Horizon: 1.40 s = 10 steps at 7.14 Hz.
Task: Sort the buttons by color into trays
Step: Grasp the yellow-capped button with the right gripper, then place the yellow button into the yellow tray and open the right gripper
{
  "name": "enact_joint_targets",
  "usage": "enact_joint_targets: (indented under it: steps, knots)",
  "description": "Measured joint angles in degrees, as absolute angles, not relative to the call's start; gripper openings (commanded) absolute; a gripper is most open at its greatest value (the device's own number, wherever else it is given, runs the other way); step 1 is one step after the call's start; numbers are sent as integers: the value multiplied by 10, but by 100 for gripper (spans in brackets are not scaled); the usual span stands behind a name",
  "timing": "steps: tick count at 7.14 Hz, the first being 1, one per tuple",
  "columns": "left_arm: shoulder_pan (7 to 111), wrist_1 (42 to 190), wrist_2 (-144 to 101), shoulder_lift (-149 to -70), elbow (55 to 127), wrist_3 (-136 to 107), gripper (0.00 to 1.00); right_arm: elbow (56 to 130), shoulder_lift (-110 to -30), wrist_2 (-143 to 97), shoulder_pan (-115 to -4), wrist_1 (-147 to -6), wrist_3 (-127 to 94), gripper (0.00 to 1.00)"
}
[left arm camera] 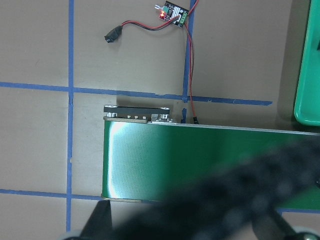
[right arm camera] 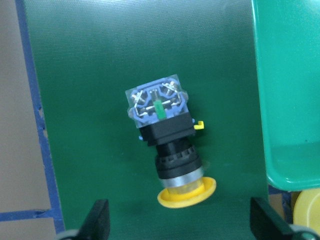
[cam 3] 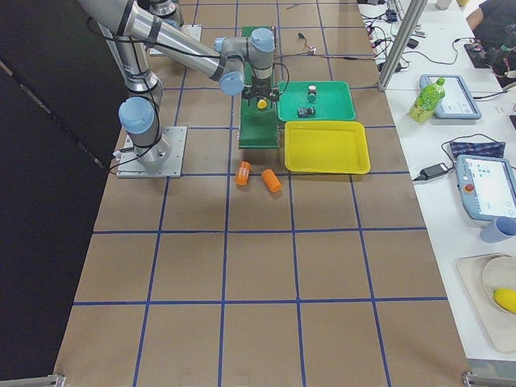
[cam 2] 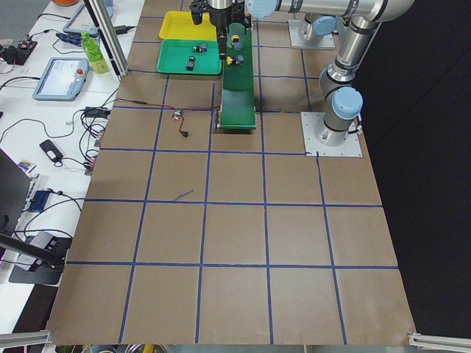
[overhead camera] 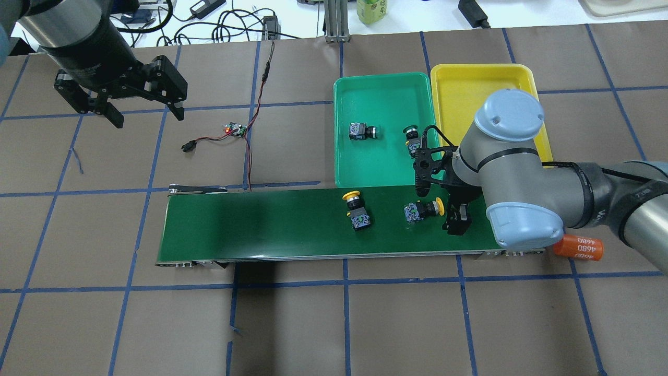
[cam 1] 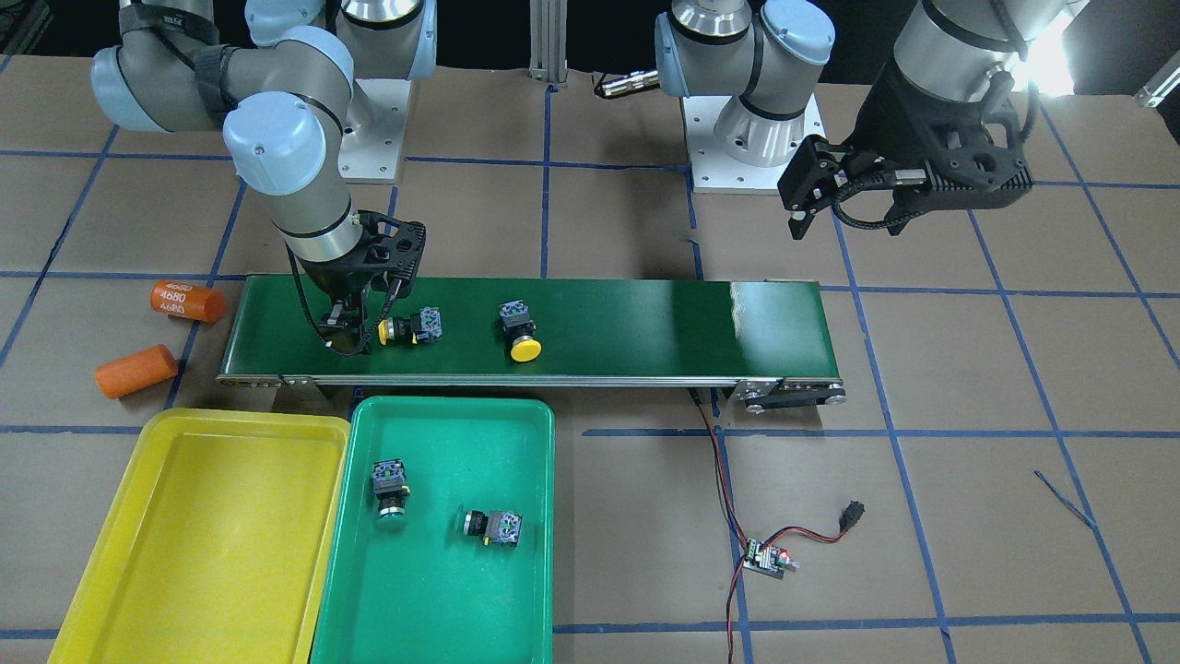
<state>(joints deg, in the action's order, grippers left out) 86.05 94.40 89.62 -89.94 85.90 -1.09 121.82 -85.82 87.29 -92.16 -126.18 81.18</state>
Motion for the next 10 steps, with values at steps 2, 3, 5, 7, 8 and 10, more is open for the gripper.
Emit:
enact_joint_targets:
  steps: [2,3,5,7,8,10]
  knots:
    - [860,944,896,-899,858,-11,100,1218,-853,873,-922,-1264,813,100]
    - [860,944,895,-900,857,-11,100,1217,-851,873,-922,-1264,815,91]
    - [860,945,895,-900,856,-11,100,1217,-850,873,-923,-1265,816,45]
    - [860,945,896,-900,858,-11,100,1218,-849,877,-924,-1265,816,9]
    - [860,945,896,-900,858,-11,100,1217,-849,880,-924,-1264,816,0]
    - [860,944,896,-900,859,-11,100,1206,-851,890,-922,-1260,816,0]
